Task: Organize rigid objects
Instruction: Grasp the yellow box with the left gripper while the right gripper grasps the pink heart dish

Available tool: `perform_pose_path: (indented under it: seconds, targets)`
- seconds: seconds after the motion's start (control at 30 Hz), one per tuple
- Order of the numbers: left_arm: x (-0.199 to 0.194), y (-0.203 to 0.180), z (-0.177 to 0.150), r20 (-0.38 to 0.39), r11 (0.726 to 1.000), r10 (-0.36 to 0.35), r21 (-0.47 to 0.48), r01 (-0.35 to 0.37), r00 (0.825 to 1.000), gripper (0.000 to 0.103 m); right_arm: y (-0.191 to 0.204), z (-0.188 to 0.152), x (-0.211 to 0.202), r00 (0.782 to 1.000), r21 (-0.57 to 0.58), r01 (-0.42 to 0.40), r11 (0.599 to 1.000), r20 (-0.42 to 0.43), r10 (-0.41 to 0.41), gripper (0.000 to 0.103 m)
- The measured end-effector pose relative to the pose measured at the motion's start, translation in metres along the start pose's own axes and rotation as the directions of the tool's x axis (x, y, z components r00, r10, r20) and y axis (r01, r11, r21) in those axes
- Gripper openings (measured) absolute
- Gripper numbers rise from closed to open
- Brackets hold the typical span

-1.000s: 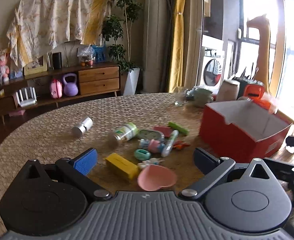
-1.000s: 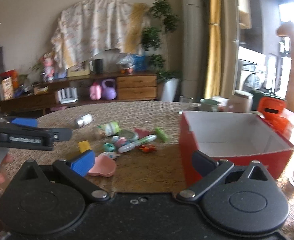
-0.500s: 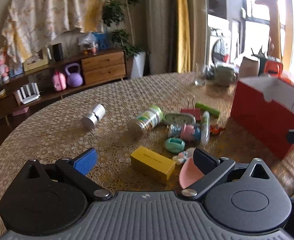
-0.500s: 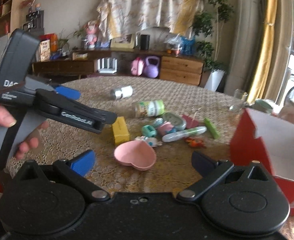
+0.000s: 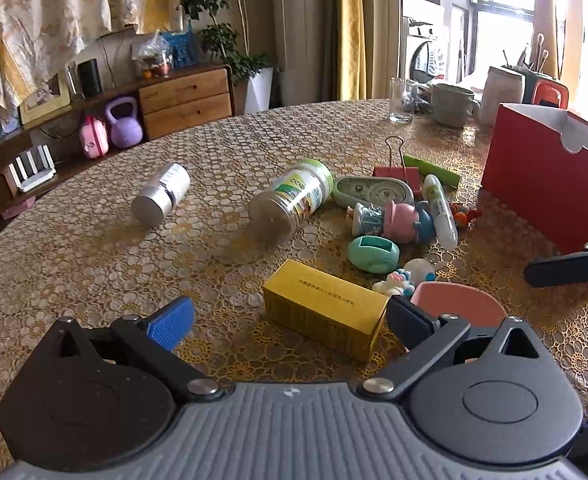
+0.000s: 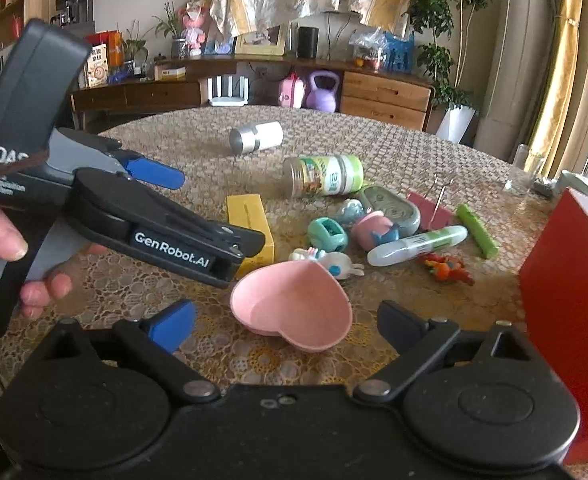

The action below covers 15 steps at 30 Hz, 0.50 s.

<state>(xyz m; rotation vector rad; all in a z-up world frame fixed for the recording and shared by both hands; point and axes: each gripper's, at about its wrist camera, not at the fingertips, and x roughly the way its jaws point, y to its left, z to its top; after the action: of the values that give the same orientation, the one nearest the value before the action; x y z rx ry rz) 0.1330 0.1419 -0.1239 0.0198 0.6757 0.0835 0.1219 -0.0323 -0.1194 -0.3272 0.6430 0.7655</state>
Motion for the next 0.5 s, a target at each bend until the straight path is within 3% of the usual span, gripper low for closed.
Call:
perform_pose_path:
  seconds: [0.3,0.5]
  targets:
    - [0.015,0.002,0.003,-0.019,0.998,-0.054,0.013,0.054,0.998,0.102,-0.004,0.002,0.019,0.999,0.057,-0.008,0.998,-0.032,0.010,0.085]
    - [0.018,-0.001,0.003,-0.026,0.997,-0.077,0.022,0.077,0.997,0.090,-0.002,0.003,0.022,0.999,0.055,0.011,0.998,-0.033,-0.009,0.078]
